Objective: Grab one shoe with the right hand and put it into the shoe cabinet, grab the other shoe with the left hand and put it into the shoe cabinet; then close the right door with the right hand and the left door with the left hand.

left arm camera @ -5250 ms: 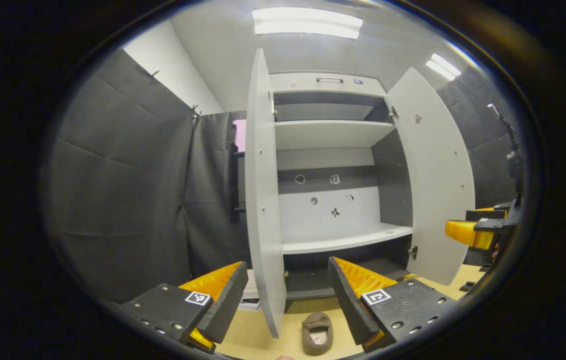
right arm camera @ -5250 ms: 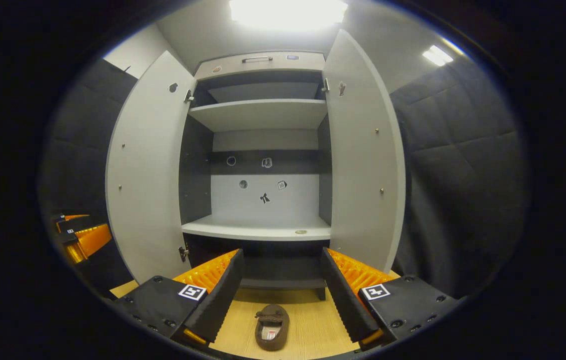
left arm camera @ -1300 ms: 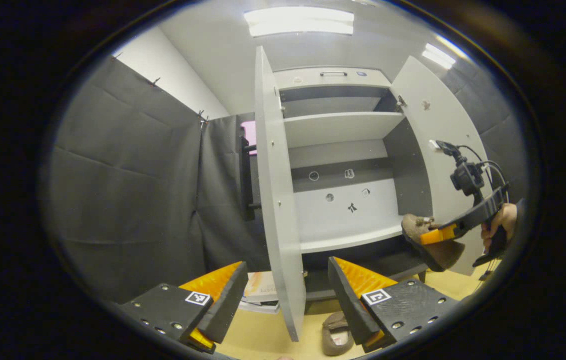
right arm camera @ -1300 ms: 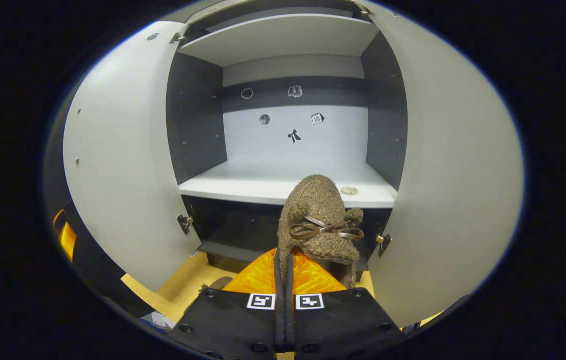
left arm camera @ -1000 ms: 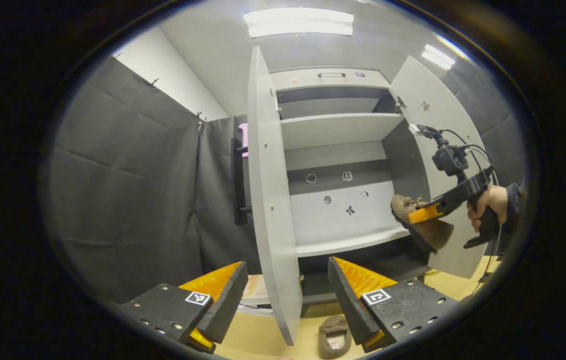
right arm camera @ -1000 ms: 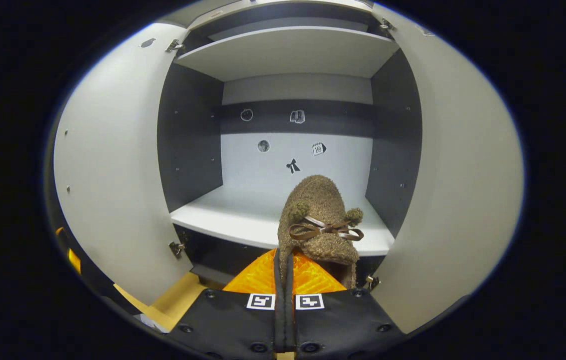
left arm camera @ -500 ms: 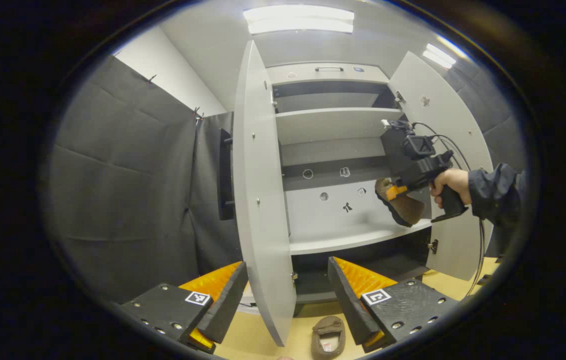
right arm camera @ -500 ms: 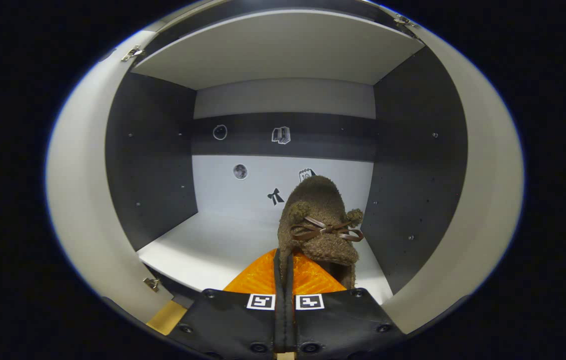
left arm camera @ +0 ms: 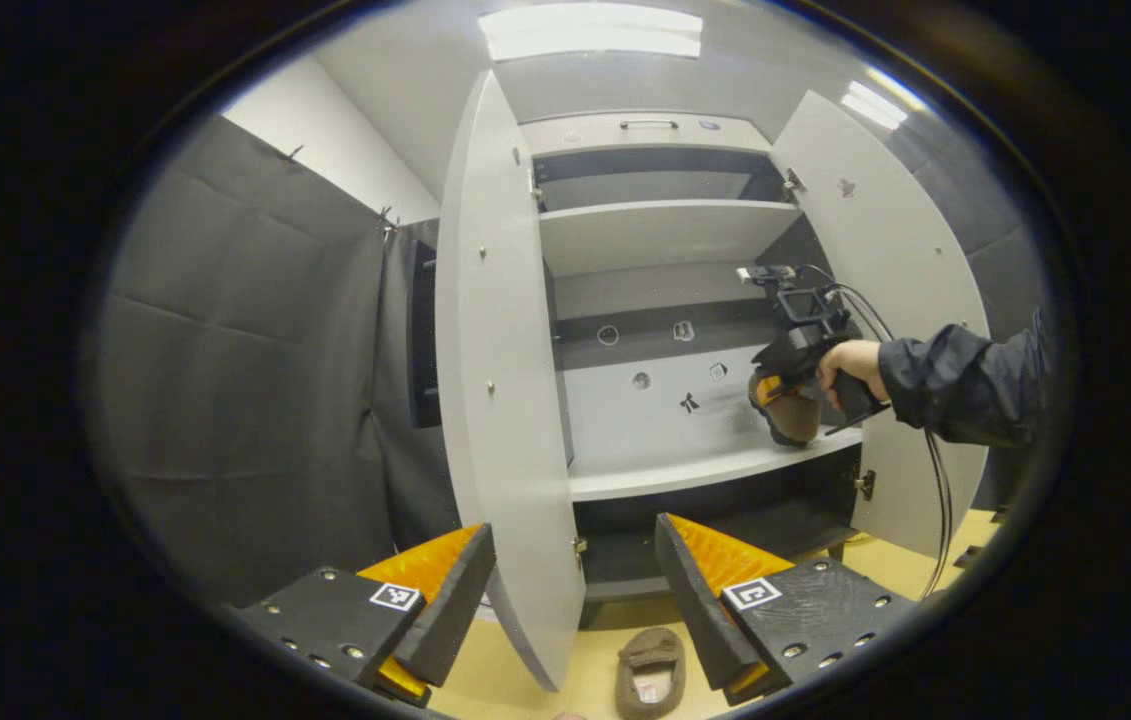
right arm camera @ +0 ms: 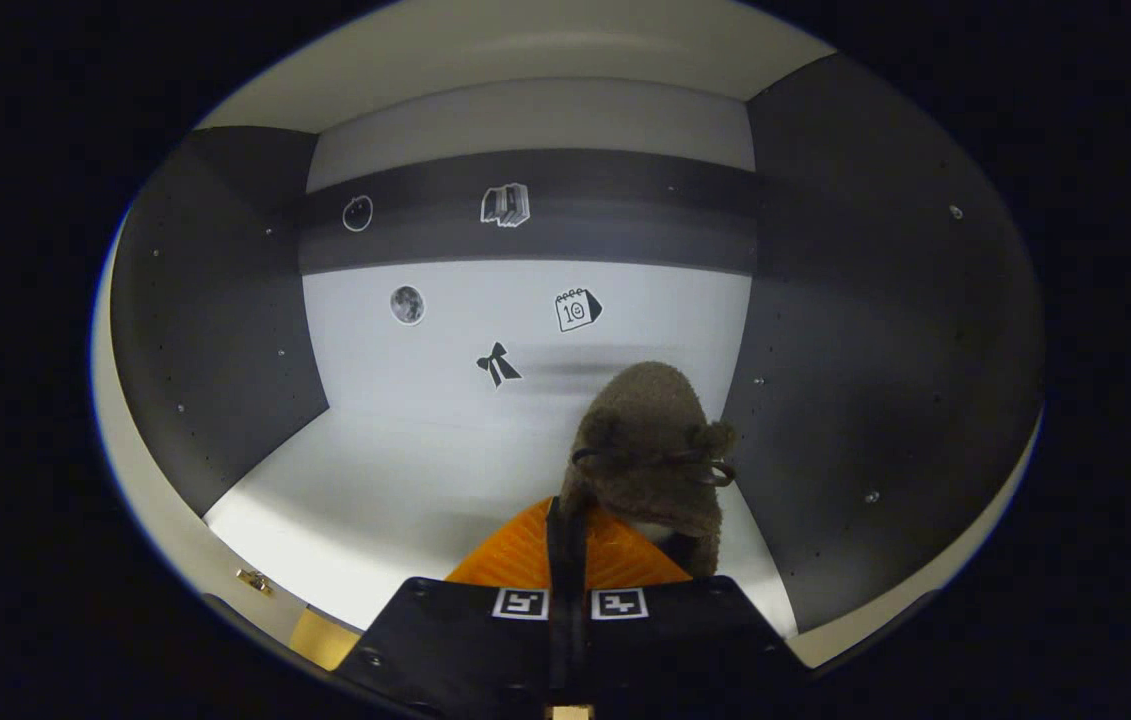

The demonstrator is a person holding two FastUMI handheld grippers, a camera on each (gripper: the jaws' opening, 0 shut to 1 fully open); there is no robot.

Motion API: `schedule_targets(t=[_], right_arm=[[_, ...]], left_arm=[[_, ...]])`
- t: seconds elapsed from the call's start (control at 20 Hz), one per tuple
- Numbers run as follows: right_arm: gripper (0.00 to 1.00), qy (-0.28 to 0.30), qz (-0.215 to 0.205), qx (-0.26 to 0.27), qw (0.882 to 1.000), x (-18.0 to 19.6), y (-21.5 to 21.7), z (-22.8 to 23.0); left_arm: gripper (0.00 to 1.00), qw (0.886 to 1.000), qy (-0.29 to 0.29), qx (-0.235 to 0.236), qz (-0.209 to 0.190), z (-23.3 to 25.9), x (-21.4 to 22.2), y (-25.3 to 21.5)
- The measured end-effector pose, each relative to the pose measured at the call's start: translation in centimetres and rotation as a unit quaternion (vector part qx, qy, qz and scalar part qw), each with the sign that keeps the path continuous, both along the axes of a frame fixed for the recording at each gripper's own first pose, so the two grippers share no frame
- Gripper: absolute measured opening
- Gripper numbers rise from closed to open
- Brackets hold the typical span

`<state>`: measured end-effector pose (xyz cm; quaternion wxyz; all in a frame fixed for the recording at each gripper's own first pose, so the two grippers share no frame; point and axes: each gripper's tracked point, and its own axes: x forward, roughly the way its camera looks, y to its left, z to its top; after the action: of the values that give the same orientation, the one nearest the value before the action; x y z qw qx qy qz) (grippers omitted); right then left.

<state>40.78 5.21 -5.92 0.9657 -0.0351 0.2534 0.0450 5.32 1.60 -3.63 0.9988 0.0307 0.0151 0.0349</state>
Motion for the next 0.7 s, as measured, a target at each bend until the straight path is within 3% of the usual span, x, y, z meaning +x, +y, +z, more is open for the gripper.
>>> schedule_targets(t=[0.1, 0.15, 0.2, 0.25, 0.3, 0.45, 0.5, 0.65, 0.7], right_arm=[[0.02, 0.013, 0.012, 0.002, 1.000, 0.2, 0.6, -0.7], [0.02, 0.016, 0.017, 0.000, 1.000, 0.4, 0.9, -1.0], [0.07, 0.020, 0.020, -0.001, 1.000, 0.5, 1.1, -1.3], [0.00, 0.023, 0.023, 0.001, 0.999, 0.4, 1.3, -1.5], [0.04, 0.026, 0.023, 0.000, 0.999, 0.4, 1.4, -1.6], [0.23, 0.027, 0.027, -0.013, 0.999, 0.5, 1.5, -2.1], [0.31, 0.023, 0.027, -0.017, 0.999, 0.1, 1.4, -1.8], [0.99, -0.005, 0.032, -0.001, 0.999, -0.8, 1.8, -0.6], [1.00, -0.021, 0.030, -0.004, 0.999, -1.4, 1.5, 0.1]], left_arm=[[0.99, 1.000, 0.000, 0.003, 0.003, -0.1, 0.1, 0.0], [0.87, 1.000, 0.000, 0.003, 0.003, 0.0, 0.0, 0.0], [0.91, 1.000, 0.000, 0.004, 0.003, -0.1, 0.1, 0.0], [0.95, 1.000, 0.001, 0.004, 0.001, -0.2, 0.1, -0.1], [0.99, 1.000, 0.002, 0.005, 0.000, -0.2, -0.1, -0.2], [0.99, 1.000, -0.003, 0.009, -0.002, 0.2, -0.3, -0.5], [0.99, 1.000, -0.003, 0.010, -0.004, 0.3, -0.3, -0.6], [0.99, 1.000, -0.003, 0.009, -0.016, 0.3, -0.3, -1.1], [0.99, 1.000, -0.002, 0.008, -0.022, 0.3, -0.3, -1.4]])
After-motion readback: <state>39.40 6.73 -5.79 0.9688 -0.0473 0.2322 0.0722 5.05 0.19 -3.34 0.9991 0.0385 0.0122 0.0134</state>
